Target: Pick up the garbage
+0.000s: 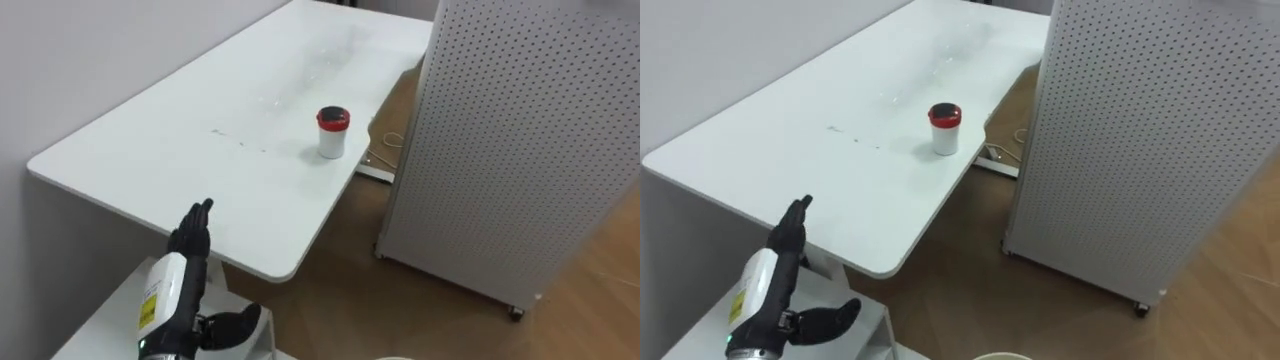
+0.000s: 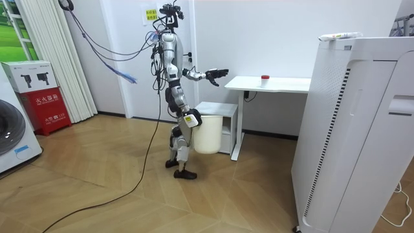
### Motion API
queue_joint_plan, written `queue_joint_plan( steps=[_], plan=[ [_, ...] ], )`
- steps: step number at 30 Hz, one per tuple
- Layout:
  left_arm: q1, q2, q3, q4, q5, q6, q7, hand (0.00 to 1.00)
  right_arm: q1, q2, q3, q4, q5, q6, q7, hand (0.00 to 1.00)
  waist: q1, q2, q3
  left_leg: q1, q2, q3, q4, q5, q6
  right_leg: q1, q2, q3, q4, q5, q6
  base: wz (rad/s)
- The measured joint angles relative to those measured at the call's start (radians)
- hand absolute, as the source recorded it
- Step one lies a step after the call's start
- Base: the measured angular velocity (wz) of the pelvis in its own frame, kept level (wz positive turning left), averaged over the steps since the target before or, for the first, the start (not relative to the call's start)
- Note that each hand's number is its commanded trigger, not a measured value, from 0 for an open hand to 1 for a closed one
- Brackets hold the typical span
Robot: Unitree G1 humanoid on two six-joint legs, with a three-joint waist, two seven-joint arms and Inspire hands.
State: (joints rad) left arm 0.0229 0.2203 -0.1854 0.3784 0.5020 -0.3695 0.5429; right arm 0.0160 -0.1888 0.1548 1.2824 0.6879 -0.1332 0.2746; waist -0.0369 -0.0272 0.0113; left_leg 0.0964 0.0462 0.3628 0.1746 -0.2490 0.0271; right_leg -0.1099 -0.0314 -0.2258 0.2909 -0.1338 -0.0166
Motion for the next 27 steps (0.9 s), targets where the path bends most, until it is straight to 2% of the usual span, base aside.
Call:
queue_joint_plan(
  steps=[2, 5, 6, 7, 8, 9, 10, 11, 12, 13, 14, 15, 16, 20, 22, 27],
  plan=[
    [0.0, 0.0, 0.001, -0.006, 0.0, -0.001, 0.0, 0.0, 0.0, 0.0, 0.0, -0.001, -0.003, 0.0, 0.0, 1.0, -0.003, 0.0, 0.0017, 0.005, 0.007, 0.012, 0.004, -0.006, -0.004, 0.004, 0.001, 0.0, 0.002, -0.002, -0.003, -0.14],
    [0.003, -0.001, -0.001, -0.006, -0.005, 0.0, 0.007, 0.0, -0.01, -0.003, 0.0, -0.006, -0.031, 0.0, -0.001, 1.0, 0.005, -0.001, 0.0046, -0.006, 0.036, 0.044, 0.087, -0.047, -0.023, -0.005, 0.015, -0.041, 0.027, -0.021, -0.029, -0.4],
    [0.004, -0.002, 0.0, -0.006, -0.015, 0.0, 0.007, 0.0, -0.013, -0.003, 0.0, -0.006, -0.036, 0.0, -0.001, 1.0, 0.007, -0.002, 0.0046, -0.013, 0.042, 0.044, 0.113, -0.055, -0.025, -0.011, 0.016, -0.038, 0.037, -0.026, -0.032, -0.66],
    [0.009, -0.004, 0.007, -0.006, -0.025, 0.001, 0.006, 0.0, -0.019, -0.003, 0.0, -0.009, -0.061, 0.0, -0.001, 1.0, 0.015, -0.005, 0.0063, -0.021, 0.043, 0.032, 0.159, -0.06, -0.025, -0.018, 0.017, -0.009, 0.046, -0.034, -0.039, -0.83],
    [0.015, -0.005, 0.011, -0.006, -0.043, 0.001, 0.006, 0.0, -0.022, -0.003, 0.002, -0.017, -0.074, 0.001, -0.001, 1.0, 0.019, -0.006, 0.0059, -0.03, 0.035, -0.034, 0.202, -0.061, -0.024, -0.023, 0.022, 0.031, 0.057, -0.038, -0.046, -0.91],
    [0.017, -0.007, 0.017, -0.006, -0.043, 0.001, 0.007, 0.0, -0.021, -0.004, 0.005, -0.023, -0.075, 0.001, -0.001, 1.0, 0.02, -0.004, 0.0053, -0.034, 0.029, -0.084, 0.217, -0.061, -0.024, -0.024, 0.028, 0.049, 0.058, -0.038, -0.047, -0.97],
    [0.018, -0.007, 0.027, -0.006, -0.043, 0.0, 0.007, 0.0, -0.02, -0.005, 0.015, -0.04, -0.086, 0.001, -0.002, 1.0, 0.022, -0.001, 0.0051, -0.041, 0.018, -0.165, 0.243, -0.061, -0.024, -0.019, 0.044, 0.087, 0.06, -0.035, -0.053, -0.89],
    [0.018, -0.007, 0.032, -0.005, -0.061, 0.0, 0.007, 0.0, -0.02, -0.005, 0.022, -0.049, -0.103, 0.001, 0.0, 1.0, 0.017, 0.0, 0.005, -0.054, 0.011, -0.221, 0.269, -0.063, -0.023, -0.013, 0.055, 0.12, 0.061, -0.031, -0.058, -0.78],
    [0.018, -0.009, 0.031, -0.005, -0.072, -0.001, 0.007, 0.0, -0.019, -0.005, 0.022, -0.049, -0.105, 0.001, 0.001, 1.0, 0.015, 0.002, 0.0034, -0.056, 0.006, -0.242, 0.27, -0.069, -0.022, -0.008, 0.061, 0.139, 0.061, -0.03, -0.058, -0.53],
    [0.013, -0.014, 0.03, -0.005, -0.083, -0.007, 0.007, 0.0, -0.014, -0.006, 0.02, -0.048, -0.102, 0.0, 0.002, 1.0, 0.009, 0.001, 0.0041, -0.069, -0.01, -0.284, 0.231, -0.069, -0.025, -0.006, 0.07, 0.182, 0.066, -0.03, -0.058, -0.38],
    [0.012, -0.018, 0.03, -0.005, -0.085, -0.02, 0.008, 0.0, -0.012, -0.009, 0.019, -0.041, -0.102, 0.001, 0.001, 1.0, 0.009, 0.001, 0.0047, -0.095, -0.017, -0.296, 0.169, -0.052, -0.034, -0.008, 0.075, 0.203, 0.069, -0.031, -0.056, -0.43],
    [0.014, -0.018, 0.03, -0.004, -0.086, -0.024, 0.011, 0.0, -0.01, -0.008, 0.019, -0.038, -0.102, 0.002, -0.001, 1.0, 0.013, -0.004, 0.0054, -0.101, -0.017, -0.289, 0.168, -0.038, -0.016, -0.011, 0.075, 0.217, 0.072, -0.033, -0.053, -0.56],
    [0.023, -0.019, 0.029, -0.005, -0.085, -0.024, 0.018, 0.0, -0.002, -0.011, 0.018, -0.037, -0.102, 0.002, -0.001, 1.0, 0.019, 0.002, -0.0038, -0.089, -0.012, -0.288, 0.152, -0.042, -0.01, -0.011, 0.081, 0.221, 0.064, -0.032, -0.047, -0.52],
    [0.027, -0.009, 0.031, -0.005, -0.106, -0.024, 0.04, 0.0, 0.0, -0.011, 0.005, -0.038, -0.103, 0.002, 0.002, 1.0, 0.017, 0.01, -0.0093, -0.071, -0.012, -0.263, 0.123, -0.04, -0.008, -0.008, 0.079, 0.181, 0.034, -0.018, -0.043, -0.29],
    [0.027, -0.008, 0.03, -0.006, -0.125, -0.024, 0.04, 0.0, 0.0, -0.011, 0.0, -0.039, -0.103, 0.002, 0.004, 1.0, 0.016, 0.012, -0.0105, -0.066, -0.017, -0.259, 0.116, -0.04, -0.009, -0.01, 0.075, 0.18, 0.033, -0.018, -0.043, -0.1],
    [0.027, -0.01, 0.029, -0.006, -0.188, -0.024, 0.039, 0.0, 0.001, -0.011, 0.0, -0.042, -0.104, 0.001, 0.007, 1.0, 0.013, 0.011, -0.0098, -0.064, -0.005, -0.261, 0.115, -0.04, -0.009, -0.006, 0.076, 0.155, 0.019, -0.018, -0.044, -0.05]
  ],
)
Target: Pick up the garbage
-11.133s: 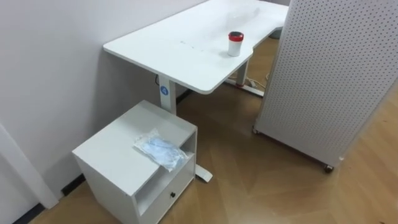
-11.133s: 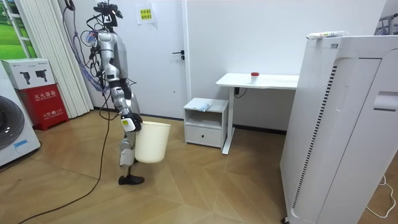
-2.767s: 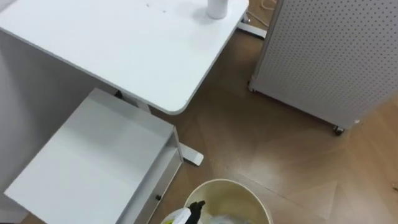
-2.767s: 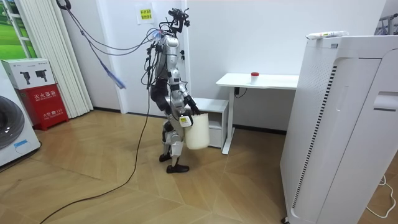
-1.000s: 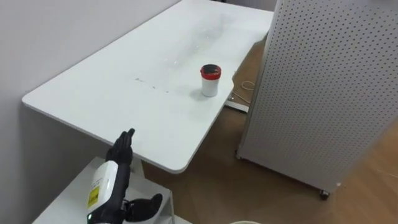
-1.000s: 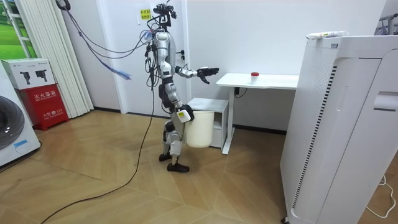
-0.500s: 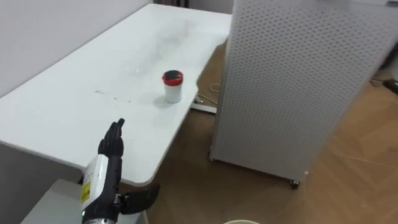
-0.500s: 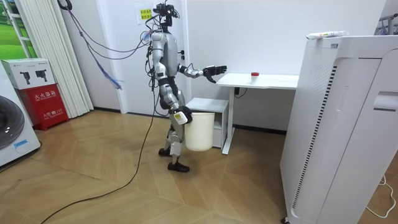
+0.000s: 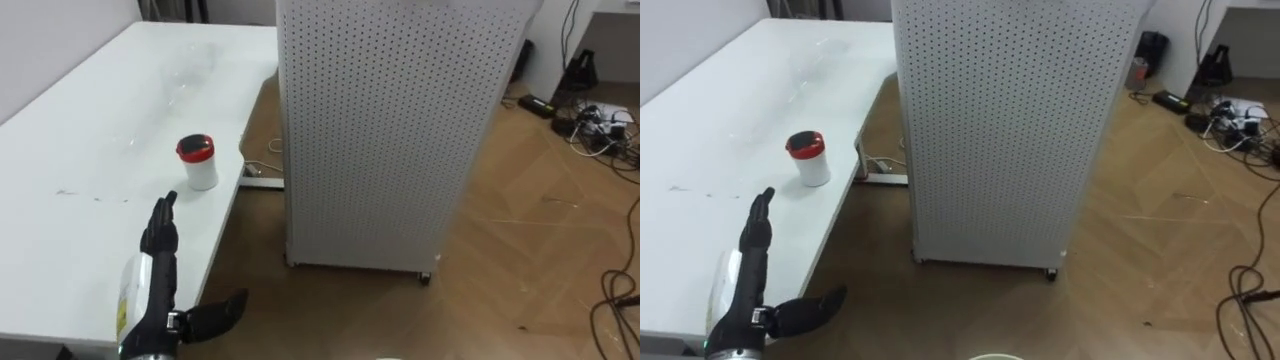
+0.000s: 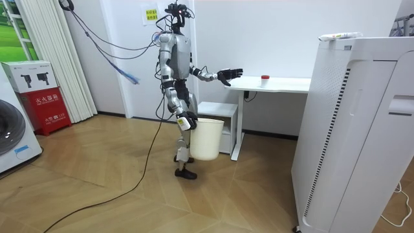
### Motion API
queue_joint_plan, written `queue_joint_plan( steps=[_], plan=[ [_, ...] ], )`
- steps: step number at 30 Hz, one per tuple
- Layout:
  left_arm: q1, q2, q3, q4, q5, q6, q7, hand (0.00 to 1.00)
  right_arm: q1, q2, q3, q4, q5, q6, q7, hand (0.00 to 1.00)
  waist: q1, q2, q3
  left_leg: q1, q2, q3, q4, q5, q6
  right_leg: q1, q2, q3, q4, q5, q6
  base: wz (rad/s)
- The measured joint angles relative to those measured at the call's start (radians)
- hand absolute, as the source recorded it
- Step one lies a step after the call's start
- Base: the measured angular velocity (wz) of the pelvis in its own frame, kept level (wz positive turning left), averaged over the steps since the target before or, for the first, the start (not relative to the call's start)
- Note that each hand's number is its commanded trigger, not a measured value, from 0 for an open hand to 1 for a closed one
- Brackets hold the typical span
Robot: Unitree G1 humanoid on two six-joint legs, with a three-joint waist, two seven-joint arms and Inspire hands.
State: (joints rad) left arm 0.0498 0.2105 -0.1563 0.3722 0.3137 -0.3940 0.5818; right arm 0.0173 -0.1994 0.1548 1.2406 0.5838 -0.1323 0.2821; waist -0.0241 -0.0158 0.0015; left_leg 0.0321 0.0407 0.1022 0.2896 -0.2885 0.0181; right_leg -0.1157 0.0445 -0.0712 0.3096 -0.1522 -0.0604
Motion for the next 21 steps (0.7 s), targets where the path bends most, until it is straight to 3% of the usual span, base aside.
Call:
queue_joint_plan(
  steps=[4, 7, 8, 9, 12, 13, 14, 18, 19, 20, 21],
  plan=[
    [0.0, 0.002, 0.003, 0.001, -0.043, 0.0, -0.002, 0.0, 0.002, 0.0, 0.0, -0.004, 0.001, -0.001, 0.001, 1.0, 0.001, -0.006, 0.0048, 0.014, 0.0, -0.003, 0.002, -0.001, -0.001, 0.014, -0.01, -0.048, 0.003, -0.009, -0.007, -0.01],
    [0.001, 0.003, 0.019, 0.002, -0.045, 0.001, -0.003, 0.0, -0.002, 0.002, 0.0, -0.012, -0.003, -0.001, 0.003, 1.0, 0.003, -0.019, 0.0185, 0.004, 0.001, 0.006, 0.049, -0.009, -0.011, 0.009, -0.019, -0.07, 0.031, -0.031, -0.015, -0.06],
    [0.004, 0.004, 0.023, 0.002, -0.045, 0.001, -0.003, 0.0, -0.001, 0.002, 0.0, -0.01, -0.006, -0.001, 0.003, 1.0, 0.003, -0.026, 0.0235, -0.014, 0.004, 0.007, 0.113, -0.02, -0.021, 0.004, -0.023, -0.068, 0.051, -0.053, -0.019, -0.05],
    [0.007, 0.004, 0.023, 0.002, -0.046, 0.002, -0.003, 0.0, 0.002, 0.002, 0.001, -0.009, -0.005, 0.0, 0.004, 1.0, 0.003, -0.028, 0.0233, -0.026, 0.005, 0.008, 0.152, -0.023, -0.024, 0.004, -0.025, -0.066, 0.063, -0.064, -0.021, -0.04],
    [0.014, 0.003, 0.027, 0.002, -0.055, 0.002, -0.005, 0.0, 0.012, -0.002, 0.001, -0.005, -0.001, 0.0, 0.0, 1.0, 0.005, -0.015, 0.0203, -0.106, 0.027, -0.009, 0.368, -0.028, -0.033, 0.017, -0.016, -0.065, 0.108, -0.1, -0.044, -0.02],
    [0.014, 0.003, 0.028, 0.002, -0.068, 0.002, -0.005, 0.0, 0.013, -0.005, 0.001, -0.006, 0.001, 0.0, -0.002, 1.0, 0.002, -0.003, 0.0233, -0.154, 0.037, -0.024, 0.459, -0.019, -0.042, 0.032, -0.001, -0.064, 0.113, -0.107, -0.05, 0.05],
    [0.017, 0.001, 0.033, 0.003, -0.068, 0.001, -0.005, 0.0, 0.015, -0.004, 0.001, -0.004, 0.001, 0.0, -0.005, 1.0, 0.002, -0.01, 0.0253, -0.186, 0.037, -0.04, 0.489, -0.022, -0.043, 0.031, 0.0, -0.056, 0.133, -0.124, -0.056, 0.12],
    [0.017, -0.003, 0.037, 0.003, -0.089, 0.001, -0.006, 0.0, 0.016, -0.004, 0.0, 0.004, 0.005, 0.002, -0.025, 1.0, 0.007, -0.019, 0.025, -0.328, 0.018, -0.05, 0.352, -0.011, -0.046, 0.035, -0.01, -0.054, 0.161, -0.164, -0.051, 0.08],
    [0.022, -0.003, 0.039, 0.003, -0.089, 0.001, -0.006, 0.0, 0.02, -0.005, 0.0, 0.003, 0.006, 0.002, -0.029, 1.0, 0.017, -0.02, 0.0247, -0.354, 0.015, -0.063, 0.26, 0.029, -0.054, 0.043, -0.015, -0.055, 0.161, -0.173, -0.051, -0.22],
    [0.025, -0.004, 0.045, 0.004, -0.088, 0.001, -0.008, 0.0, 0.027, -0.004, 0.002, 0.003, 0.007, 0.003, -0.031, 1.0, 0.035, -0.025, 0.0208, -0.365, 0.011, -0.066, 0.192, 0.105, -0.051, 0.055, -0.027, -0.053, 0.165, -0.188, -0.044, -0.24],
    [0.025, -0.004, 0.049, 0.004, -0.087, 0.001, -0.01, 0.0, 0.03, -0.005, 0.005, 0.001, 0.008, 0.003, -0.031, 1.0, 0.037, -0.024, 0.0181, -0.365, 0.008, -0.07, 0.169, 0.134, -0.051, 0.062, -0.03, -0.053, 0.163, -0.194, -0.039, -0.09]
  ],
)
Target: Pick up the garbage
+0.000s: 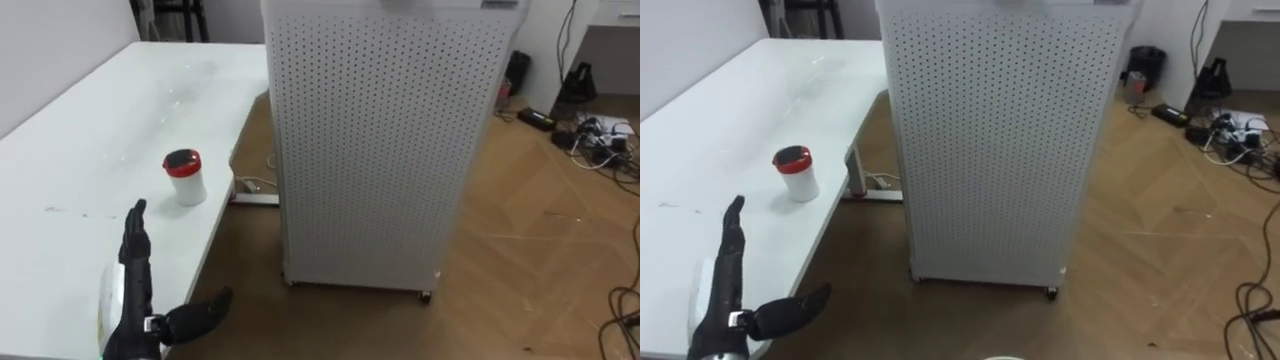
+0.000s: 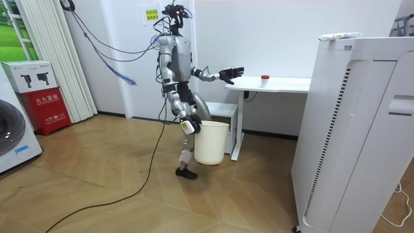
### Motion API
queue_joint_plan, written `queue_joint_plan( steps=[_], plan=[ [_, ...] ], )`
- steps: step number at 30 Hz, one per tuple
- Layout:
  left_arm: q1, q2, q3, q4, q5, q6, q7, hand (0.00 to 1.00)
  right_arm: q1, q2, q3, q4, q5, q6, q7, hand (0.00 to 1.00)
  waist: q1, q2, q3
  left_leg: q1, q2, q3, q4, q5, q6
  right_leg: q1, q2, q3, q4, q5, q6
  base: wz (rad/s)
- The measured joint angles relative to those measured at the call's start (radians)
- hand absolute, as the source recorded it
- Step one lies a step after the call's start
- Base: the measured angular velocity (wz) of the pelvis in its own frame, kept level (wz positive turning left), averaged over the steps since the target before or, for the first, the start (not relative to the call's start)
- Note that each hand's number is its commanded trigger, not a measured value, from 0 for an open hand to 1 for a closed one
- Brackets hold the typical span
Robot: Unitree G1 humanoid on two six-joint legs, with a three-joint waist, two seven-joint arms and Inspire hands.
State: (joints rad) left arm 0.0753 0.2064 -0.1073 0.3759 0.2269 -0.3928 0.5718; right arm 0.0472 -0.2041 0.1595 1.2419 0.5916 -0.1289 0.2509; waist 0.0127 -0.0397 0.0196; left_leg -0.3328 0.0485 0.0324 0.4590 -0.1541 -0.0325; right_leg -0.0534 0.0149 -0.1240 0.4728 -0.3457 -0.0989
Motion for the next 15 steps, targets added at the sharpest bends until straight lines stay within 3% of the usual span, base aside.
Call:
queue_joint_plan(
  steps=[1, 2, 3, 4, 9, 12, 15],
  plan=[
    [0.0, 0.0, 0.008, 0.0, 0.0, 0.0, -0.009, 0.0, 0.006, -0.002, 0.0, -0.001, 0.001, 0.0, 0.0, 1.0, -0.008, -0.001, -0.0112, 0.012, -0.011, -0.002, -0.023, 0.046, 0.011, 0.006, -0.008, -0.007, -0.002, -0.008, 0.015, 0.14],
    [0.0, 0.003, 0.013, -0.002, 0.0, 0.0, -0.013, 0.0, 0.008, -0.002, 0.0, -0.002, 0.001, 0.001, 0.001, 1.0, -0.01, -0.008, -0.0158, 0.024, -0.02, 0.002, -0.037, 0.083, 0.027, 0.016, -0.018, -0.018, -0.01, -0.015, 0.025, 0.13],
    [0.0, 0.005, 0.013, -0.002, 0.0, 0.0, -0.014, 0.0, 0.009, -0.002, -0.001, -0.002, 0.001, 0.001, 0.0, 1.0, -0.009, -0.014, -0.0143, 0.03, -0.026, 0.002, -0.036, 0.087, 0.034, 0.021, -0.025, -0.02, -0.012, -0.018, 0.029, 0.0],
    [0.003, 0.006, 0.013, -0.003, 0.0, 0.0, -0.015, 0.0, 0.012, -0.002, -0.001, -0.002, -0.001, 0.0, 0.002, 1.0, -0.007, -0.022, -0.0182, 0.034, -0.035, 0.006, -0.027, 0.082, 0.04, 0.037, -0.037, -0.036, -0.035, -0.019, 0.033, 0.0],
    [0.003, 0.007, 0.017, -0.015, 0.001, 0.0, -0.037, 0.0, 0.009, -0.003, 0.001, -0.02, -0.004, -0.003, 0.002, 1.0, -0.005, -0.02, -0.0151, 0.016, -0.044, 0.008, 0.062, 0.022, 0.047, 0.099, -0.05, -0.039, -0.099, -0.022, 0.045, -0.03],
    [0.001, 0.003, 0.014, -0.025, 0.006, -0.002, -0.042, 0.0, 0.005, -0.001, 0.018, -0.04, -0.006, -0.002, 0.003, 1.0, -0.004, -0.025, -0.0129, 0.02, -0.06, 0.05, 0.061, -0.015, 0.064, 0.125, -0.07, -0.04, -0.103, -0.043, 0.059, 0.09],
    [-0.003, -0.002, -0.005, -0.025, 0.007, -0.002, -0.042, 0.0, 0.003, -0.002, 0.018, -0.041, -0.001, -0.002, -0.012, 1.0, -0.008, -0.026, -0.0102, 0.052, -0.074, 0.107, 0.057, -0.048, 0.097, 0.1, -0.106, -0.051, 0.013, -0.058, 0.081, 0.32]
  ],
)
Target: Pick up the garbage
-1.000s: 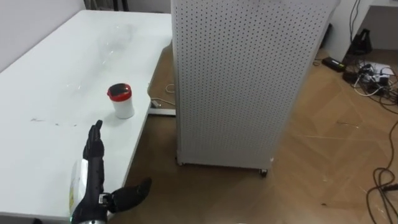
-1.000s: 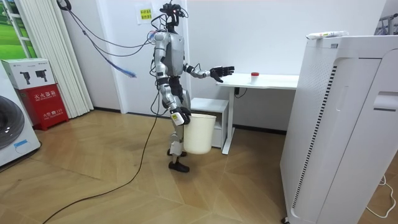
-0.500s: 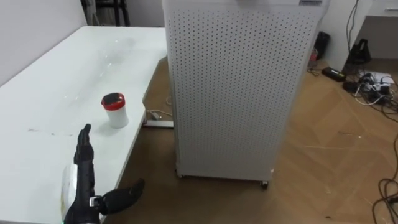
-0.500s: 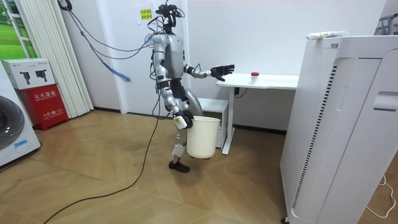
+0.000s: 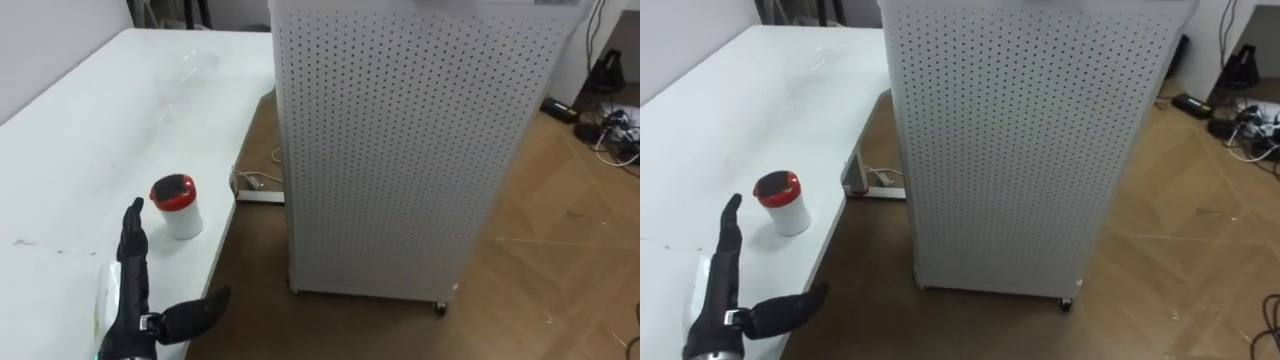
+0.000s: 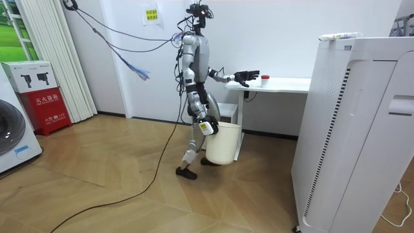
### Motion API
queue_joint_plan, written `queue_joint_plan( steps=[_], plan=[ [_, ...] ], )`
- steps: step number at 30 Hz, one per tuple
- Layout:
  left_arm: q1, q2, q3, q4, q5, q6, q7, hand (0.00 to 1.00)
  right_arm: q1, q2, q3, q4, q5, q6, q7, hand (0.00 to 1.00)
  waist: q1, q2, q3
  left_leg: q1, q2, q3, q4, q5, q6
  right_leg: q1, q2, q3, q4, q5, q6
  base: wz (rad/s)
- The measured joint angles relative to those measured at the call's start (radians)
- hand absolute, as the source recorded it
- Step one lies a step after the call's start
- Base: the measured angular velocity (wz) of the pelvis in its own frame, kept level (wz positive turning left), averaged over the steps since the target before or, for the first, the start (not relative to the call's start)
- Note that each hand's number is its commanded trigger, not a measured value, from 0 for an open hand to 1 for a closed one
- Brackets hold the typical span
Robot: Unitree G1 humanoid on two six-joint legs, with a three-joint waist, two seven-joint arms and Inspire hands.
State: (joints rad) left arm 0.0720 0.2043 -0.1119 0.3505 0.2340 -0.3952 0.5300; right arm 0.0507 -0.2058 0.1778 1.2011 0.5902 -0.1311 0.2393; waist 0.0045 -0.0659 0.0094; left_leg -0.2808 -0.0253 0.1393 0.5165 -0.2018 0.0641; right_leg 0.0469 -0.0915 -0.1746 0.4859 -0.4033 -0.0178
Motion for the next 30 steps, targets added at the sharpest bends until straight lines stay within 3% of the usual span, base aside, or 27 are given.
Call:
queue_joint_plan(
  steps=[1, 2, 4, 6, 7, 8, 10, 12, 13, 14, 15, 16, 17, 20, 25, 30],
  plan=[
    [0.0, 0.001, -0.005, 0.0, -0.002, 0.0, 0.001, 0.0, -0.002, 0.0, 0.0, 0.0, 0.0, 0.0, -0.005, 1.0, 0.0, -0.008, 0.0039, 0.019, -0.011, 0.016, -0.002, -0.008, 0.012, -0.034, -0.028, -0.005, 0.104, 0.0, 0.004, 0.23],
    [0.0, 0.001, -0.011, 0.0, -0.005, 0.0, 0.004, 0.0, -0.007, -0.004, -0.001, 0.0, 0.004, 0.0, -0.011, 1.0, 0.002, -0.012, 0.006, 0.036, -0.025, 0.022, 0.0, -0.02, 0.026, -0.067, -0.055, -0.008, 0.202, 0.012, 0.026, 0.23],
    [-0.001, 0.003, -0.012, 0.0, -0.004, 0.0, 0.006, 0.0, -0.016, -0.01, -0.001, 0.0, 0.005, 0.0, -0.02, 1.0, 0.008, -0.003, 0.006, 0.06, -0.03, 0.017, -0.001, -0.057, 0.031, -0.097, -0.079, -0.024, 0.303, 0.048, 0.066, 0.16],
    [-0.002, 0.007, -0.012, 0.005, -0.005, 0.0, 0.014, 0.0, -0.023, -0.008, 0.001, 0.0, 0.023, 0.0, -0.021, 1.0, 0.011, 0.005, 0.0072, 0.076, -0.03, 0.005, -0.004, -0.079, 0.037, -0.115, -0.09, -0.041, 0.357, 0.09, 0.075, 0.04],
    [-0.002, 0.005, -0.009, 0.008, -0.004, 0.0, 0.02, 0.0, -0.031, -0.009, 0.002, 0.001, 0.025, 0.0, -0.021, 1.0, 0.016, 0.016, 0.0114, 0.086, -0.03, -0.01, -0.016, -0.082, 0.038, -0.131, -0.093, -0.049, 0.36, 0.083, 0.083, -0.08],
    [-0.002, 0.001, -0.009, 0.012, -0.004, 0.0, 0.029, 0.0, -0.039, -0.01, 0.005, -0.001, 0.024, 0.0, -0.018, 1.0, 0.019, 0.027, 0.0142, 0.088, -0.028, -0.027, -0.029, -0.083, 0.039, -0.175, -0.096, -0.051, 0.349, 0.053, 0.078, -0.09],
    [-0.003, -0.004, -0.011, 0.017, -0.003, 0.0, 0.028, 0.0, -0.038, -0.009, 0.023, 0.001, 0.029, 0.002, -0.018, 1.0, 0.022, 0.039, 0.0125, 0.096, -0.018, -0.044, -0.047, -0.081, 0.036, -0.236, -0.091, -0.041, 0.272, 0.03, 0.077, 0.02],
    [-0.003, -0.006, -0.011, 0.03, -0.004, 0.0, 0.03, 0.0, -0.036, -0.005, 0.036, -0.001, 0.031, 0.002, -0.02, 1.0, 0.022, 0.035, 0.0117, 0.124, -0.016, -0.05, -0.08, -0.077, 0.028, -0.281, -0.085, -0.004, 0.139, 0.039, 0.072, 0.09],
    [-0.002, -0.007, -0.011, 0.044, -0.004, 0.0, 0.03, 0.0, -0.038, -0.006, 0.035, 0.001, 0.03, 0.002, -0.026, 1.0, 0.016, 0.036, 0.0128, 0.142, -0.011, -0.058, -0.094, -0.079, 0.018, -0.306, -0.076, 0.013, 0.044, 0.084, 0.069, 0.3],
    [-0.002, -0.008, -0.011, 0.054, -0.004, 0.0, 0.03, 0.0, -0.03, -0.004, 0.035, 0.003, 0.029, 0.001, -0.027, 1.0, 0.007, 0.041, 0.0115, 0.154, 0.003, -0.084, -0.092, -0.088, 0.003, -0.309, -0.056, 0.026, -0.019, 0.183, 0.07, 0.42],
    [-0.002, -0.006, -0.011, 0.054, -0.004, 0.0, 0.03, 0.0, -0.021, -0.002, 0.035, 0.0, 0.028, -0.001, -0.026, 1.0, -0.002, 0.036, 0.0052, 0.155, 0.006, -0.094, -0.089, -0.092, -0.005, -0.304, -0.051, 0.026, -0.043, 0.24, 0.073, 0.5],
    [-0.002, -0.008, -0.011, 0.052, -0.004, -0.001, 0.03, 0.0, -0.018, 0.0, 0.035, 0.0, 0.029, -0.001, -0.021, 1.0, 0.0, 0.041, -0.0022, 0.154, 0.023, -0.103, -0.082, -0.102, -0.024, -0.278, -0.027, 0.01, -0.059, 0.246, 0.053, 0.3],
    [-0.002, -0.006, -0.01, 0.052, -0.004, -0.001, 0.031, 0.0, -0.025, 0.0, 0.036, 0.0, 0.03, -0.001, -0.014, 1.0, 0.001, 0.045, -0.0018, 0.153, 0.04, -0.113, -0.077, -0.107, -0.036, -0.257, -0.006, -0.007, -0.076, 0.249, 0.039, 0.2],
    [-0.002, -0.01, -0.015, 0.049, -0.004, -0.001, 0.031, 0.0, -0.029, 0.0, 0.037, -0.001, 0.032, -0.006, -0.003, 1.0, -0.001, 0.047, -0.0015, 0.176, 0.065, -0.118, -0.107, -0.103, -0.052, -0.221, 0.02, -0.024, -0.113, 0.248, 0.033, 0.2],
    [0.007, -0.012, -0.014, 0.048, -0.007, -0.001, 0.032, 0.0, -0.016, -0.003, 0.047, -0.01, 0.009, -0.006, 0.026, 1.0, 0.003, 0.046, 0.0017, 0.257, 0.073, -0.119, -0.181, -0.097, -0.063, -0.14, 0.043, -0.022, -0.182, 0.247, 0.033, 0.06],
    [0.008, -0.011, -0.018, 0.042, -0.006, -0.003, 0.035, 0.0, -0.018, -0.004, 0.047, -0.044, -0.01, -0.007, 0.046, 1.0, 0.004, 0.035, 0.0067, 0.269, 0.07, -0.116, -0.208, -0.096, -0.062, -0.134, 0.044, -0.02, -0.198, 0.247, 0.034, -0.02]
  ],
)
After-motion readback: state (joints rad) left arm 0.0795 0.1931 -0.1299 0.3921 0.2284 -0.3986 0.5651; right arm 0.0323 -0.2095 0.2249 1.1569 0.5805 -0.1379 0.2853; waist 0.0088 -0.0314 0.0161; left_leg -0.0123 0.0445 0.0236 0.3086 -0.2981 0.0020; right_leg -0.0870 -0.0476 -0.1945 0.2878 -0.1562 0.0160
